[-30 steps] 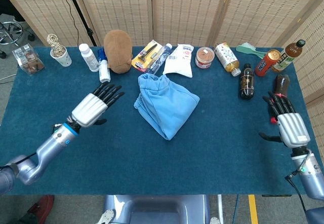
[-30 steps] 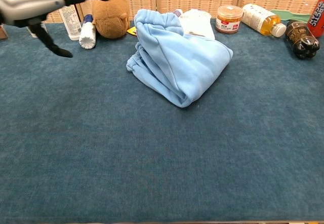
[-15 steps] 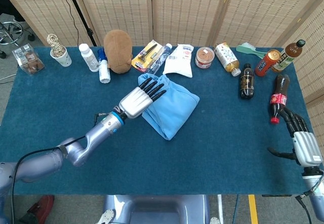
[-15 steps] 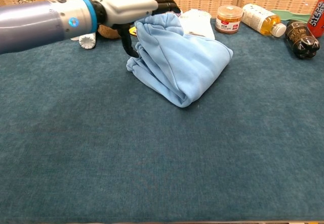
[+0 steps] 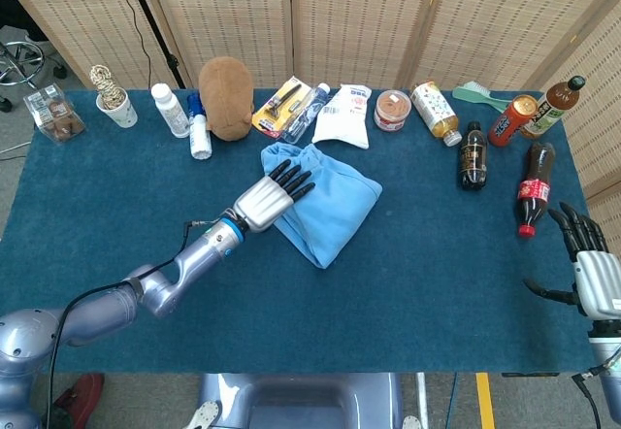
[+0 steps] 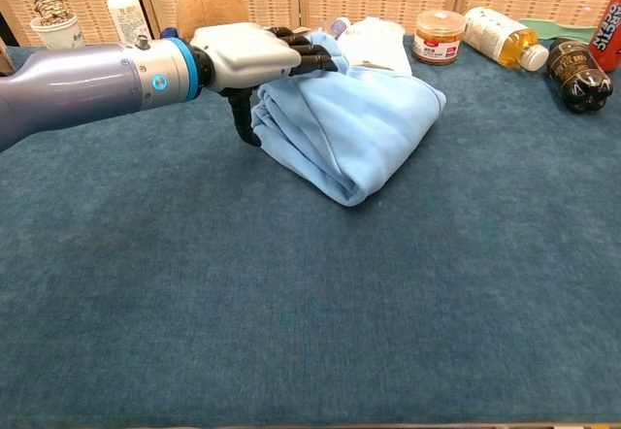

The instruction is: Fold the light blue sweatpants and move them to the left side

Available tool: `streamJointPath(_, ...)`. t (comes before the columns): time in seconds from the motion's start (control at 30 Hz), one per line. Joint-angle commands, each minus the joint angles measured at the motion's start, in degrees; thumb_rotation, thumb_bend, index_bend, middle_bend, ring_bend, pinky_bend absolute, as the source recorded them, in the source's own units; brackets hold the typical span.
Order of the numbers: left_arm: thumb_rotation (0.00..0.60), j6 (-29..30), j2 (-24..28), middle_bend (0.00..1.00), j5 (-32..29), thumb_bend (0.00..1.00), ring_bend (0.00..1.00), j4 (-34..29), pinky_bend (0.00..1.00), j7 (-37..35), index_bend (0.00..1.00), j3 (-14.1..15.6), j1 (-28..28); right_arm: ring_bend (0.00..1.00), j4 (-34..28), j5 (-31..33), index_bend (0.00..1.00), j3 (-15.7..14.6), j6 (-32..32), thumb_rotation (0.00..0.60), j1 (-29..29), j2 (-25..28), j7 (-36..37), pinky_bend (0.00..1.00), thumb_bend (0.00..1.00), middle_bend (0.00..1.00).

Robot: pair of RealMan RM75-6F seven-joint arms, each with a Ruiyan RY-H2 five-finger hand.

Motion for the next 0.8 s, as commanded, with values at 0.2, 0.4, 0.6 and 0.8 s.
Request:
streamJointPath(0.2, 0.6, 1.4, -1.6, 0.0, 1.9, 0.02, 0.0, 5.0, 0.0, -5.3, 0.0, 3.0, 0.9, 0.0, -0.3, -0.3, 0.0, 0.6, -0.6, 0.6, -0.2, -0.1, -0.5, 0.03, 0.0, 0.0)
streamJointPath(0.4, 0.6, 3.4, -6.1, 0.0, 3.0, 0.02, 0.0, 11.5, 0.0, -9.3, 0.0, 3.5, 0.2, 0.0, -0.6, -0.9, 0.0, 1.3, -0.3, 0.6, -0.4, -0.2, -0.7, 0.03, 0.0, 0.0)
streamJointPath(0.6, 0.6, 4.5, -9.8, 0.0, 3.9, 0.02, 0.0, 16.9, 0.0, -11.9, 0.0, 4.1, -0.6, 0.0, -0.6, -1.4, 0.0, 1.7, -0.3, 0.6, -0.7, -0.2, -1.0, 0.03, 0.0, 0.0)
streamJointPath(0.8, 0.6, 5.0, -12.7, 0.0, 3.7, 0.02, 0.0, 21.5, 0.0, -13.9, 0.0, 3.6, -1.7, 0.0, -0.9, -1.8, 0.0, 2.1, 0.1, 0.6, -1.2, 0.0, -1.0, 0.03, 0.0, 0.0)
